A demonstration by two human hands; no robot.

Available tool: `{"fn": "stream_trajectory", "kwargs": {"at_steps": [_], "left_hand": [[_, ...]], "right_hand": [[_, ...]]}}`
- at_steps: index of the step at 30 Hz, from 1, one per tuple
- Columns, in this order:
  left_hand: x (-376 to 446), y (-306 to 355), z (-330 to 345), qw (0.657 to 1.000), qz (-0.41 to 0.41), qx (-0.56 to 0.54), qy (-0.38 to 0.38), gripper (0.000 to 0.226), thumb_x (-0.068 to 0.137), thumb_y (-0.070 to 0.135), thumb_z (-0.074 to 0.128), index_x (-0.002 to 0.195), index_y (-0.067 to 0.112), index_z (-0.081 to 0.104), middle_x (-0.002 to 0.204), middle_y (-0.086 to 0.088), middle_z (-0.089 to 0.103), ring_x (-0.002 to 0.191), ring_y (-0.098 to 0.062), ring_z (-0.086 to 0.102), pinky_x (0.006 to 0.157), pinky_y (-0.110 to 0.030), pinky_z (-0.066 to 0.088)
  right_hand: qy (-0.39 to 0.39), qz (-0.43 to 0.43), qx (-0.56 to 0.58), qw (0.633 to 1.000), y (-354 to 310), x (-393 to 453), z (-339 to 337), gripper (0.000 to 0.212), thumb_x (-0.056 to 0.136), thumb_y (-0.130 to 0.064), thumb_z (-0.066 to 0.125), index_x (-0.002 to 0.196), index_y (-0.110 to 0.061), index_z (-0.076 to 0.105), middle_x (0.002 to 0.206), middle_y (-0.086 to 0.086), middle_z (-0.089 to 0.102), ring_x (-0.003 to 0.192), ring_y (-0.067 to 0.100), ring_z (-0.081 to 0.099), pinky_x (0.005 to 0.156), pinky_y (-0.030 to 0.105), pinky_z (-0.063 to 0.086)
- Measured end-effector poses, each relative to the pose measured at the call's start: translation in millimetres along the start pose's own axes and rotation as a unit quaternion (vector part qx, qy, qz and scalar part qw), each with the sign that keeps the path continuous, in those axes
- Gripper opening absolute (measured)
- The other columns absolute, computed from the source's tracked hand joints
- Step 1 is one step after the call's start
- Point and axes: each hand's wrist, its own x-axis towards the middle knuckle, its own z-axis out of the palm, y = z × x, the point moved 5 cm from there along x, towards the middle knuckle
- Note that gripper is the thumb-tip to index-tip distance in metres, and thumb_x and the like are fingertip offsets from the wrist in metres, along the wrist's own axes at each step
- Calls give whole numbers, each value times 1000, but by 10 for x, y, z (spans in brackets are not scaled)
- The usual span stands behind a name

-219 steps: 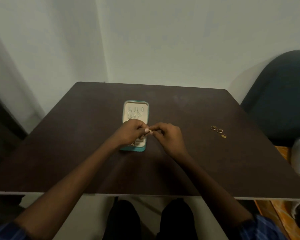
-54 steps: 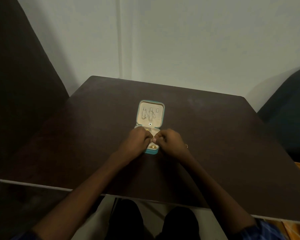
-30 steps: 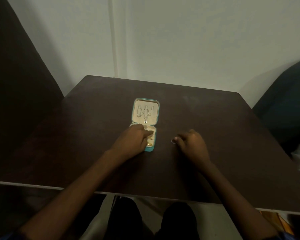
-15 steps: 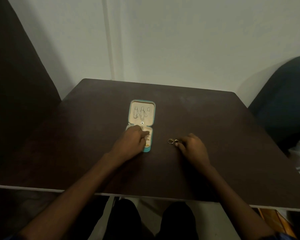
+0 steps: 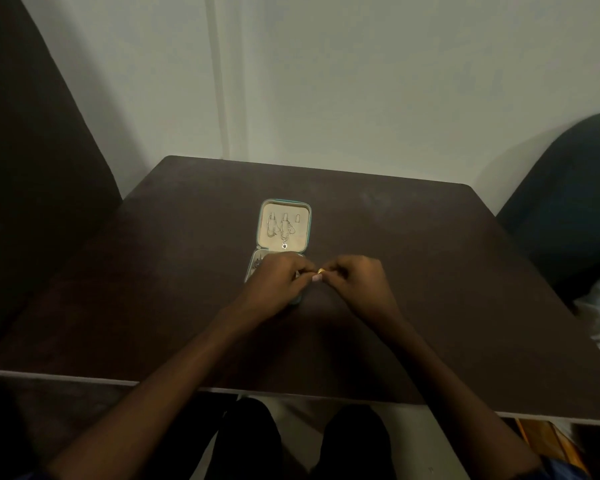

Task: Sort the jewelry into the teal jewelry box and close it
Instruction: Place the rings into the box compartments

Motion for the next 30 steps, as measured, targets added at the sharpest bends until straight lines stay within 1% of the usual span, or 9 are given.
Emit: {"fn": "stream_trajectory", "kwargs": {"at_steps": [3, 5, 7, 12, 17, 20, 23, 25, 30], "left_hand": [[-19, -49, -36, 1000, -14, -16, 12, 11, 88, 21, 61, 83, 14, 69, 85, 2, 67, 80, -10, 59, 71, -25, 46], [-22, -91, -83, 999, -29, -28, 30, 11, 88, 17, 61, 89, 12, 71, 90, -1, 69, 84, -12, 60, 74, -27, 47], [-16, -146, -106, 998, -46, -39, 27, 14, 89, 16, 60, 92, 9, 72, 91, -3, 69, 85, -13, 62, 75, -28, 48], [2, -324, -52, 991, -100, -88, -24, 15, 92, 16, 55, 88, 7, 66, 90, -3, 67, 87, -15, 62, 75, -28, 51], [-18, -427, -78, 960, -170, -222, 22, 15, 94, 9, 51, 86, 11, 63, 81, 5, 64, 72, -2, 63, 60, -10, 49], [-20, -497, -91, 959, -186, -208, 41, 13, 92, 11, 55, 91, 8, 67, 86, 1, 68, 75, 0, 66, 64, -15, 50], [-1, -537, -124, 976, -187, -94, 54, 20, 92, 14, 57, 108, 8, 67, 107, -3, 67, 89, -6, 61, 62, -8, 45], [6, -543, -118, 980, -186, -55, 53, 24, 92, 14, 57, 113, 9, 65, 116, -5, 65, 95, -8, 59, 60, -6, 42], [4, -557, -54, 984, -176, -12, 23, 22, 91, 17, 57, 111, 14, 67, 121, -5, 64, 105, -13, 61, 74, -13, 43]], "right_hand": [[-15, -3, 93, 996, -39, 11, 50, 18, 84, -17, 68, 101, -14, 73, 85, -7, 71, 67, -9, 59, 63, 3, 41], [-22, -12, 140, 990, -59, 12, 88, 25, 86, -13, 65, 110, -11, 69, 102, -1, 72, 77, -12, 60, 73, 5, 46], [-27, -22, 140, 990, -68, 30, 118, 26, 87, -13, 63, 113, -11, 67, 110, 1, 70, 91, -3, 62, 80, 11, 49], [-21, 6, 239, 971, -77, 163, 188, 16, 86, -7, 64, 100, -8, 71, 97, 2, 72, 86, 0, 66, 72, 14, 51], [-28, 23, 276, 960, -122, 263, 336, 21, 84, -8, 66, 105, -6, 69, 106, 8, 70, 98, 13, 67, 84, 29, 56], [-3, 49, 254, 966, -98, 311, 373, 20, 83, -5, 66, 103, -4, 70, 100, 10, 72, 90, 12, 68, 82, 29, 57], [-5, 34, 176, 984, -105, 353, 380, 20, 86, -8, 64, 104, -5, 69, 103, 8, 71, 87, 7, 65, 74, 12, 53], [-32, 22, 111, 993, -95, 381, 413, 18, 88, -9, 60, 103, -5, 68, 109, 9, 69, 97, 13, 65, 75, 16, 53], [-104, 0, 27, 994, -51, 400, 495, 16, 90, -13, 59, 102, -9, 69, 116, 8, 67, 110, 19, 62, 84, 30, 54]]}}
